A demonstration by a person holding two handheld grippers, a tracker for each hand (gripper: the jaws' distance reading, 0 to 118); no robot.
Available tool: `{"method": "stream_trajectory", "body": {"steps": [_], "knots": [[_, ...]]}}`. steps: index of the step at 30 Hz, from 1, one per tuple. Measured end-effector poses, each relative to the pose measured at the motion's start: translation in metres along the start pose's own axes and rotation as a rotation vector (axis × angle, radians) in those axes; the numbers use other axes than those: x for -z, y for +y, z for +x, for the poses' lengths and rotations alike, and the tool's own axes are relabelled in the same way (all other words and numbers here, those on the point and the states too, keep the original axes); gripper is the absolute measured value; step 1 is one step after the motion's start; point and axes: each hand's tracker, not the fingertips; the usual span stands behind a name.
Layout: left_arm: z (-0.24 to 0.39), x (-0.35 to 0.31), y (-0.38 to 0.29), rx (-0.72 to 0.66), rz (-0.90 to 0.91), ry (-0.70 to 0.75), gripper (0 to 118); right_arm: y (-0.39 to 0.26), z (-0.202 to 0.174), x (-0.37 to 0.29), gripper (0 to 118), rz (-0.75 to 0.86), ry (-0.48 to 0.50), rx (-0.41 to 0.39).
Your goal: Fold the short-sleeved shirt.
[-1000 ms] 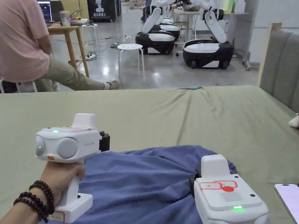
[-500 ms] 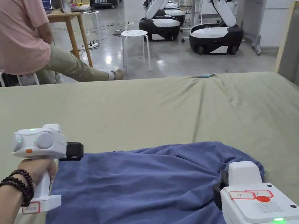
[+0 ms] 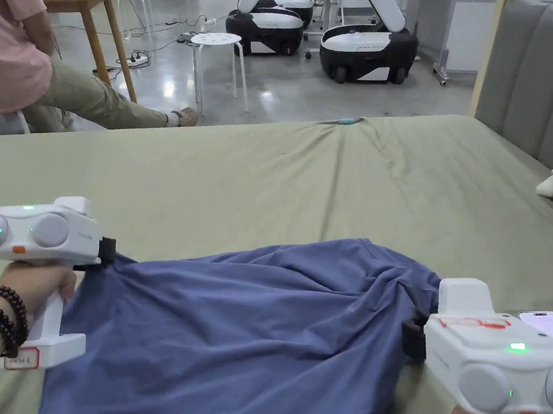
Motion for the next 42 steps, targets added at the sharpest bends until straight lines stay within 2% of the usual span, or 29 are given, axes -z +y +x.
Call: {"method": "stream_trajectory", "body": {"steps": [1, 3, 4, 5, 6, 7, 9, 10, 11, 12, 13, 14, 15, 18, 20, 22, 27, 30, 33, 34, 37, 40, 42], "knots": [[-0.003, -0.006, 0.002, -0.005, 0.014, 0.002, 4, 0.002, 0.008, 0.009, 77, -0.039, 0.022, 0.013], [-0.005, -0.019, 0.008, -0.016, 0.027, -0.002, 4, 0.004, 0.017, 0.022, 118, -0.064, 0.079, 0.052], [-0.006, -0.024, 0.01, -0.025, 0.034, -0.011, 4, 0.007, 0.02, 0.022, 115, -0.038, 0.116, 0.07], [-0.009, -0.026, 0.01, -0.031, 0.038, -0.018, 4, 0.008, 0.019, 0.024, 106, -0.047, 0.122, 0.102], [-0.01, -0.03, 0.011, -0.032, 0.043, -0.022, 4, 0.011, 0.016, 0.026, 101, -0.057, 0.123, 0.1], [-0.011, -0.033, 0.013, -0.029, 0.045, -0.024, 4, 0.013, 0.01, 0.027, 100, -0.059, 0.119, 0.088], [-0.014, -0.037, 0.014, -0.025, 0.037, -0.031, 4, 0.014, -0.003, 0.037, 98, -0.091, 0.13, 0.006], [-0.016, -0.039, 0.015, -0.024, 0.03, -0.034, 4, 0.013, -0.011, 0.047, 90, -0.145, 0.141, -0.046], [-0.019, -0.042, 0.016, -0.026, 0.03, -0.035, 4, 0.013, -0.018, 0.056, 68, -0.183, 0.162, -0.075], [-0.02, -0.046, 0.018, -0.033, 0.034, -0.03, 4, 0.01, -0.022, 0.064, 19, -0.21, 0.19, -0.075], [-0.023, -0.048, 0.018, -0.039, 0.039, -0.029, 4, 0.009, -0.026, 0.067, 9, -0.236, 0.214, -0.063], [-0.025, -0.052, 0.018, -0.051, 0.05, -0.038, 4, 0.01, -0.029, 0.064, 9, -0.206, 0.194, -0.061], [-0.027, -0.057, 0.021, -0.056, 0.059, -0.048, 4, 0.015, -0.031, 0.06, 8, -0.164, 0.155, -0.1], [-0.032, -0.076, 0.033, -0.056, 0.099, -0.092, 4, 0.041, -0.028, 0.04, 8, -0.054, 0.214, -0.041], [-0.037, -0.094, 0.049, -0.074, 0.137, -0.109, 4, 0.07, -0.029, 0.023, 8, 0.021, 0.201, -0.071], [-0.041, -0.117, 0.072, -0.077, 0.204, -0.087, 4, 0.11, -0.029, 0.009, 8, 0.11, 0.17, -0.096], [-0.061, -0.184, 0.135, -0.108, 0.362, -0.034, 4, 0.223, -0.02, -0.03, 8, 0.296, 0.119, -0.081], [-0.07, -0.223, 0.169, -0.139, 0.48, -0.019, 4, 0.291, -0.02, -0.048, 8, 0.388, 0.078, -0.113], [-0.066, -0.252, 0.201, -0.148, 0.526, -0.011, 4, 0.363, -0.019, -0.053, 8, 0.412, 0.117, -0.078], [-0.061, -0.259, 0.212, -0.121, 0.532, 0.015, 4, 0.387, -0.02, -0.052, 8, 0.408, 0.113, -0.088], [-0.044, -0.271, 0.233, -0.083, 0.586, 0.042, 4, 0.429, -0.029, -0.054, 8, 0.355, 0.025, -0.193], [-0.033, -0.269, 0.246, -0.076, 0.605, 0.045, 4, 0.433, -0.032, -0.058, 8, 0.397, 0.014, -0.151], [-0.031, -0.263, 0.249, -0.063, 0.607, 0.061, 4, 0.428, -0.028, -0.055, 8, 0.416, 0.048, -0.124]]}}
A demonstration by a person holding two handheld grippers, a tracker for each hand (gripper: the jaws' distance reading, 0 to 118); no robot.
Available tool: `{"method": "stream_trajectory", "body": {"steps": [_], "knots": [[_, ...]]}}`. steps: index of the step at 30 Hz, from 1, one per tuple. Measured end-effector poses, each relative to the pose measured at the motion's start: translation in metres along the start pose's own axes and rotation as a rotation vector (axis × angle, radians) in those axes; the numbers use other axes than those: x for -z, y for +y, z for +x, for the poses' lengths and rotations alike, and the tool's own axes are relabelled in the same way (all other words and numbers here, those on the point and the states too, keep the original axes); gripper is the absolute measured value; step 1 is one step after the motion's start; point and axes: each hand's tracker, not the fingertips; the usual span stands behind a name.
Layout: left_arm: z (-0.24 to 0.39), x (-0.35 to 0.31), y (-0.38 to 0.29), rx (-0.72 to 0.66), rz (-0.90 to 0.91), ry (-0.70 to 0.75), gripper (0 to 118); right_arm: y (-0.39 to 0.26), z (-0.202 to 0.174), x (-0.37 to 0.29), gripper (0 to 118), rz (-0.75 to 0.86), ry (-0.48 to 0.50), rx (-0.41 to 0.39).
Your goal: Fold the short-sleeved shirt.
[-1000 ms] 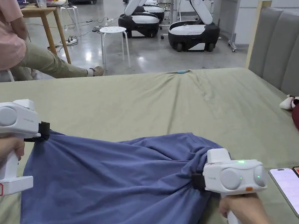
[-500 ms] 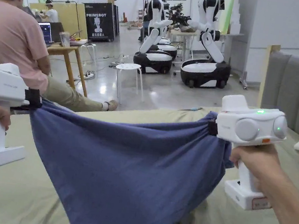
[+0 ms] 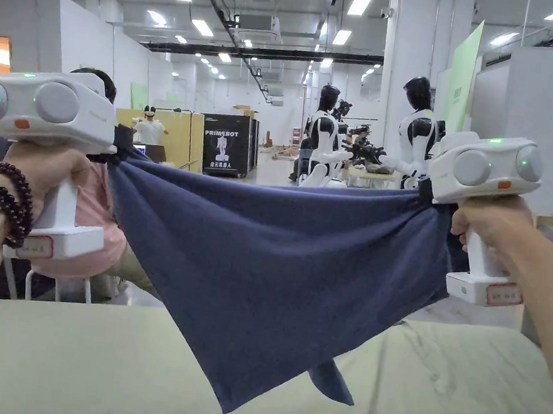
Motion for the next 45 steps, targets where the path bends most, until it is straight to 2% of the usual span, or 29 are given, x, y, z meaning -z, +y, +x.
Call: {"method": "stream_trajectory", "body": {"steps": [3, 7, 14, 17, 19, 22, 25, 28, 31, 32, 38, 42, 43, 44, 45], "knots": [[-0.003, 0.008, -0.011, -0.025, -0.001, -0.002, 4, -0.017, 0.002, 0.004, 8, -0.017, -0.001, -0.007], [-0.002, 0.017, -0.055, -0.034, -0.012, -0.034, 4, -0.06, 0.002, 0.015, 8, -0.031, -0.006, 0.025], [-0.009, 0.051, -0.184, -0.066, -0.23, -0.03, 4, -0.174, -0.007, 0.049, 8, -0.23, 0.032, 0.043], [-0.012, 0.05, -0.212, -0.052, -0.302, -0.024, 4, -0.202, 0.002, 0.062, 8, -0.279, 0.07, 0.042], [-0.015, 0.038, -0.208, -0.032, -0.29, -0.035, 4, -0.202, 0.01, 0.06, 8, -0.3, 0.089, 0.045], [-0.022, 0.007, -0.204, -0.055, -0.236, -0.055, 4, -0.195, 0.02, 0.034, 8, -0.283, 0.1, 0.076], [-0.027, -0.038, -0.215, -0.074, -0.217, -0.09, 4, -0.215, 0.02, -0.023, 8, -0.207, 0.123, 0.086], [-0.035, -0.084, -0.253, -0.087, -0.226, -0.085, 4, -0.263, 0.024, -0.073, 8, -0.244, 0.154, 0.113], [-0.042, -0.129, -0.306, -0.086, -0.301, -0.096, 4, -0.328, 0.011, -0.131, 8, -0.331, 0.128, 0.153], [-0.042, -0.143, -0.324, -0.074, -0.341, -0.096, 4, -0.35, 0.007, -0.143, 8, -0.36, 0.125, 0.14], [-0.042, -0.183, -0.412, -0.05, -0.515, -0.079, 4, -0.452, -0.015, -0.16, 8, -0.55, 0.117, 0.054], [-0.041, -0.182, -0.444, -0.052, -0.58, -0.061, 4, -0.459, -0.015, -0.153, 8, -0.546, 0.108, 0.082], [-0.046, -0.177, -0.451, -0.086, -0.583, -0.049, 4, -0.456, -0.015, -0.152, 10, -0.549, 0.112, 0.084], [-0.048, -0.176, -0.454, -0.108, -0.583, -0.046, 5, -0.454, -0.016, -0.151, 16, -0.553, 0.114, 0.084], [-0.05, -0.175, -0.456, -0.128, -0.578, -0.047, 15, -0.45, -0.014, -0.153, 33, -0.559, 0.114, 0.08]]}}
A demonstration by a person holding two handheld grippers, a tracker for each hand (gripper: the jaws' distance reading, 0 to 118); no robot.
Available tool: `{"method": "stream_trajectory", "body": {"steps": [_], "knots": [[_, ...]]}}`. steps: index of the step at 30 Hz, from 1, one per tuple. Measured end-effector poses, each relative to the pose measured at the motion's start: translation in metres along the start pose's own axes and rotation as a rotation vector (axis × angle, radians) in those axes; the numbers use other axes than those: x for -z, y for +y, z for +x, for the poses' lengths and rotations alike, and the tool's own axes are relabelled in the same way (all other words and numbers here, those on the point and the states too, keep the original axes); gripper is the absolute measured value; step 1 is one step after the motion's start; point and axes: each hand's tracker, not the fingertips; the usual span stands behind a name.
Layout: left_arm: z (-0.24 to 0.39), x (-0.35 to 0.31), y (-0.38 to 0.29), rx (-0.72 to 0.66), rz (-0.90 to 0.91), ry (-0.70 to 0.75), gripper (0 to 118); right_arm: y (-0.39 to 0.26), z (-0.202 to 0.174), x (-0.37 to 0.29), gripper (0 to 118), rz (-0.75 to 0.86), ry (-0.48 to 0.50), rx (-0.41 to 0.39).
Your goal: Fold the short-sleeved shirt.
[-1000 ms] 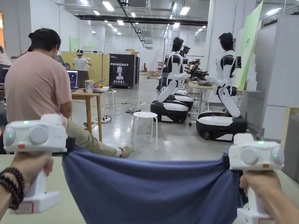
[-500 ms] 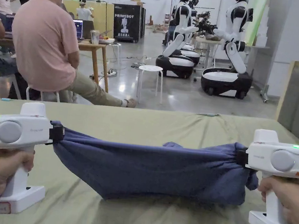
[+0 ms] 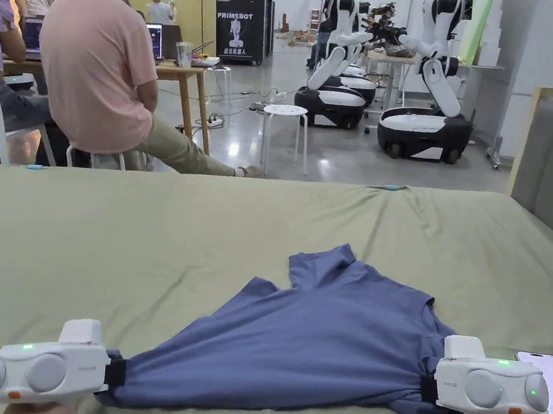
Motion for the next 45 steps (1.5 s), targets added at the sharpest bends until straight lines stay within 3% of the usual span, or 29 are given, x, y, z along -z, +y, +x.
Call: {"method": "stream_trajectory", "body": {"steps": [1, 2, 3, 4, 5, 6, 8, 10, 11, 12, 13, 14, 20, 21, 24, 25, 27, 31, 34, 35, 36, 37, 39, 41, 45], "knots": [[-0.001, 0.001, 0.002, 0.001, -0.001, 0.005, 36, 0.002, 0.0, -0.002, 58, -0.001, -0.003, -0.007], [-0.001, 0.001, 0.004, 0.007, -0.002, 0.019, 67, 0.003, -0.001, -0.005, 85, 0.009, -0.018, -0.014], [-0.002, 0.0, 0.007, 0.017, -0.002, 0.017, 67, 0.005, 0.0, -0.008, 94, 0.017, -0.023, -0.016], [-0.002, -0.003, 0.009, 0.052, 0.023, 0.004, 78, 0.006, 0.002, -0.014, 102, 0.035, -0.025, -0.005], [-0.001, -0.008, 0.012, 0.074, 0.063, -0.003, 97, 0.008, 0.003, -0.02, 117, 0.06, -0.014, 0.012], [0.0, -0.018, 0.011, 0.07, 0.131, -0.003, 118, 0.01, 0.001, -0.028, 118, 0.123, 0.003, 0.025], [-0.002, -0.023, 0.022, 0.07, 0.15, 0.02, 112, 0.018, -0.003, -0.038, 115, 0.13, -0.005, 0.013], [0.007, -0.037, 0.027, 0.062, 0.137, 0.036, 115, 0.024, -0.009, -0.045, 111, 0.148, -0.029, -0.025], [0.009, -0.042, 0.031, 0.063, 0.13, 0.037, 107, 0.026, -0.013, -0.049, 99, 0.162, -0.039, -0.042], [0.01, -0.047, 0.032, 0.072, 0.142, 0.038, 77, 0.028, -0.015, -0.056, 61, 0.177, -0.047, -0.058], [0.011, -0.049, 0.032, 0.093, 0.173, 0.056, 36, 0.028, -0.018, -0.057, 19, 0.184, -0.058, -0.07], [0.018, -0.053, 0.029, 0.124, 0.187, 0.091, 0, 0.028, -0.022, -0.057, 0, 0.185, -0.066, -0.076], [0.016, -0.057, 0.02, 0.09, 0.183, 0.049, 0, 0.025, -0.031, -0.072, 0, 0.196, -0.034, -0.103], [0.015, -0.054, 0.018, 0.102, 0.178, 0.076, 15, 0.025, -0.032, -0.073, 0, 0.196, -0.035, -0.106], [0.012, -0.043, 0.015, 0.099, 0.131, 0.107, 115, 0.028, -0.032, -0.076, 0, 0.195, -0.01, -0.098], [0.009, -0.038, 0.014, 0.08, 0.103, 0.092, 118, 0.028, -0.032, -0.077, 0, 0.196, -0.005, -0.098], [0.001, -0.026, 0.013, 0.044, 0.115, 0.085, 107, 0.027, -0.034, -0.077, 0, 0.201, -0.003, -0.113], [-0.004, -0.007, 0.015, -0.002, 0.04, 0.111, 107, 0.031, -0.034, -0.075, 0, 0.196, 0.001, -0.114], [-0.001, 0.004, 0.013, 0.011, 0.0, 0.113, 96, 0.032, -0.034, -0.071, 0, 0.192, 0.002, -0.115], [0.002, 0.005, 0.011, 0.013, -0.017, 0.113, 84, 0.032, -0.034, -0.07, 0, 0.189, 0.003, -0.116], [0.005, 0.007, 0.009, 0.016, -0.031, 0.123, 46, 0.033, -0.033, -0.069, 0, 0.182, 0.005, -0.116], [0.009, 0.007, 0.007, 0.021, -0.037, 0.122, 25, 0.034, -0.033, -0.068, 0, 0.178, 0.01, -0.115], [0.017, -0.004, 0.008, 0.035, -0.013, 0.069, 8, 0.034, -0.033, -0.066, 0, 0.176, 0.016, -0.115], [0.025, -0.011, 0.013, 0.077, -0.016, 0.095, 8, 0.038, -0.035, -0.064, 0, 0.171, 0.016, -0.12], [0.022, -0.031, 0.044, -0.004, 0.093, -0.008, 7, 0.053, -0.037, -0.058, 0, 0.17, 0.03, -0.142]]}}
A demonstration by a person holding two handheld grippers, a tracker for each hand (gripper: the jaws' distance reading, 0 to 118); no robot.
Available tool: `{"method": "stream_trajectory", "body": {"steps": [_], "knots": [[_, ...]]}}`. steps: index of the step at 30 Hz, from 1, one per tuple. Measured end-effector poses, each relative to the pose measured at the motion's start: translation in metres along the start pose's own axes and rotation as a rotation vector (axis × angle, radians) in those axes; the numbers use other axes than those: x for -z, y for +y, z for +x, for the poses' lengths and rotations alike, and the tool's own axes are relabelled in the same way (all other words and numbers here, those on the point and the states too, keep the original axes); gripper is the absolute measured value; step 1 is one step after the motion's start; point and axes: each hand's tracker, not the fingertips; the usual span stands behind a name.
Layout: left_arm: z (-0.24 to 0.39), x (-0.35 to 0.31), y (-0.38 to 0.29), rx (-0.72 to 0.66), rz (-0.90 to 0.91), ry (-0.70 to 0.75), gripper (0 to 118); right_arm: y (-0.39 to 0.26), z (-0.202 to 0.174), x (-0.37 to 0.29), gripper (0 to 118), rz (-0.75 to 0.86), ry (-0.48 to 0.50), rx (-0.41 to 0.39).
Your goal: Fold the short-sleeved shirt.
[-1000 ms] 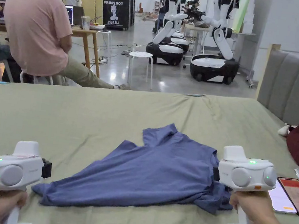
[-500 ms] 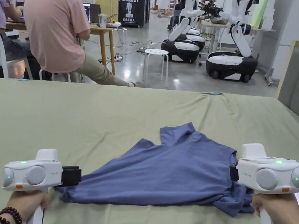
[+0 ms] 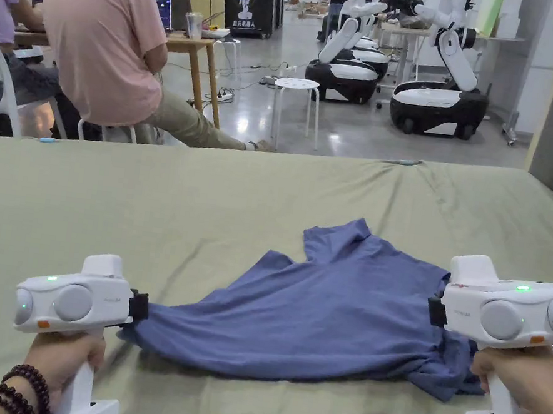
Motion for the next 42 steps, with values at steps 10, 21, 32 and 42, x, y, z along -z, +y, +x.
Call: {"method": "stream_trajectory", "body": {"steps": [10, 21, 32, 42], "knots": [[0.051, 0.022, 0.068, 0.114, 0.066, -0.052, 7, 0.094, 0.015, 0.054, 5, 0.048, 0.048, -0.083], [0.074, 0.116, 0.075, 0.172, 0.036, -0.077, 7, 0.163, 0.033, 0.252, 100, -0.187, 0.105, -0.161], [0.062, 0.131, 0.061, 0.208, 0.034, -0.056, 7, 0.142, 0.046, 0.341, 76, -0.277, 0.159, -0.083], [0.056, 0.08, 0.143, 0.031, 0.155, -0.132, 7, 0.21, 0.059, 0.217, 1, -0.145, 0.126, -0.113]]}}
